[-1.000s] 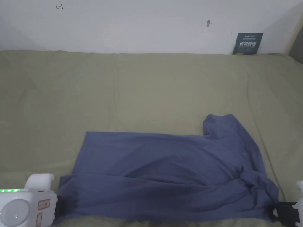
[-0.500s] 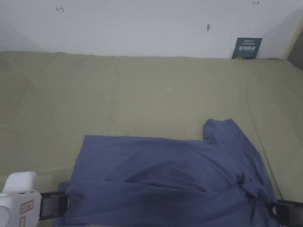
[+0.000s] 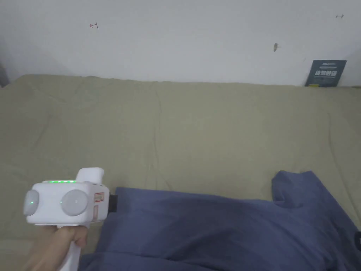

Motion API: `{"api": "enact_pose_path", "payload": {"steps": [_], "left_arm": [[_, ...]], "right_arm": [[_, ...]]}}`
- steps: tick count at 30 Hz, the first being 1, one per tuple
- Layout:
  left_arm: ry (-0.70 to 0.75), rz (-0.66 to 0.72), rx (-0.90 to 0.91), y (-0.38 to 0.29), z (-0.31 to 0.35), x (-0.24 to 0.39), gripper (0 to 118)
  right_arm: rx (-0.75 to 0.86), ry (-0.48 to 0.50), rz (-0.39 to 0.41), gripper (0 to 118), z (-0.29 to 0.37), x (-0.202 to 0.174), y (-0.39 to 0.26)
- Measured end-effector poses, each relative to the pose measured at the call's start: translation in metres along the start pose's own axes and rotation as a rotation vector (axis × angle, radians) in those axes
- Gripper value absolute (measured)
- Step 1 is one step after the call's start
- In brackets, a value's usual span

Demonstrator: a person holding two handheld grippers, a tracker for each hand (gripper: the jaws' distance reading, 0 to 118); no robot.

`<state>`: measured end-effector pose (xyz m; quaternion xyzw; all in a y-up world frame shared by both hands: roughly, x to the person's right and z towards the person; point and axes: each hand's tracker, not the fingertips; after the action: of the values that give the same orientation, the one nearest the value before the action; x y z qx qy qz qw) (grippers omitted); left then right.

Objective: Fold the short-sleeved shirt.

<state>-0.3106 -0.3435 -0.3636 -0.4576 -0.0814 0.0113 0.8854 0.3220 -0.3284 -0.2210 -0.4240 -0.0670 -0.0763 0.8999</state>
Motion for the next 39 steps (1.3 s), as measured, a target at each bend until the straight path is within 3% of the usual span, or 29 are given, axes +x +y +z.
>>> {"api": "enact_pose_path", "payload": {"steps": [1,3,4,9,10,14,15,16,17,18,22,32,33,34,35,39], "left_arm": [[-0.01,0.0,-0.012,0.008,-0.015,-0.001,21],[0.016,-0.002,-0.054,0.022,-0.04,0.005,110],[0.063,-0.007,-0.086,0.028,-0.047,0.008,116],[0.083,-0.054,-0.135,0.047,-0.127,-0.004,116],[0.083,-0.066,-0.14,0.04,-0.092,0.016,116],[0.072,-0.079,-0.16,0.037,-0.086,0.025,109],[0.068,-0.084,-0.153,0.038,-0.081,0.025,95],[0.081,-0.076,-0.133,0.037,-0.07,0.028,68],[0.066,-0.091,-0.121,0.04,-0.064,0.027,28],[0.018,-0.071,-0.099,0.038,-0.067,0.024,0],[0.052,-0.155,-0.101,0.045,-0.065,0.038,0],[0.054,-0.122,-0.102,0.041,-0.052,0.043,0],[0.052,-0.12,-0.095,0.039,-0.053,0.044,0],[0.056,-0.117,-0.093,0.04,-0.056,0.04,0],[0.052,-0.109,-0.111,0.041,-0.059,0.039,0],[0.051,-0.1,-0.12,0.041,-0.065,0.038,0]], "right_arm": [[-0.006,0.003,0.004,4,-0.006,0.0,0.004],[-0.026,-0.008,0.017,4,-0.021,0.001,0.01],[-0.032,-0.012,0.023,4,-0.026,0.001,0.013],[-0.059,-0.011,0.05,4,-0.048,0.007,0.016],[-0.066,-0.009,0.049,4,-0.05,0.008,0.016],[-0.084,-0.016,0.04,4,-0.058,0.014,0.013],[-0.09,-0.018,0.037,4,-0.059,0.015,0.012],[-0.096,-0.018,0.036,4,-0.06,0.017,0.012],[-0.096,-0.016,0.037,4,-0.06,0.019,0.011],[-0.096,-0.02,0.036,4,-0.061,0.02,0.01],[-0.098,-0.026,0.018,4,-0.06,0.029,0.011],[-0.127,-0.087,-0.028,6,-0.094,0.069,0.046],[-0.134,-0.089,-0.03,20,-0.1,0.07,0.05],[-0.139,-0.086,-0.028,68,-0.107,0.071,0.055],[-0.152,-0.077,-0.023,106,-0.115,0.07,0.06],[-0.247,-0.069,0.004,118,-0.15,0.065,0.074]]}}
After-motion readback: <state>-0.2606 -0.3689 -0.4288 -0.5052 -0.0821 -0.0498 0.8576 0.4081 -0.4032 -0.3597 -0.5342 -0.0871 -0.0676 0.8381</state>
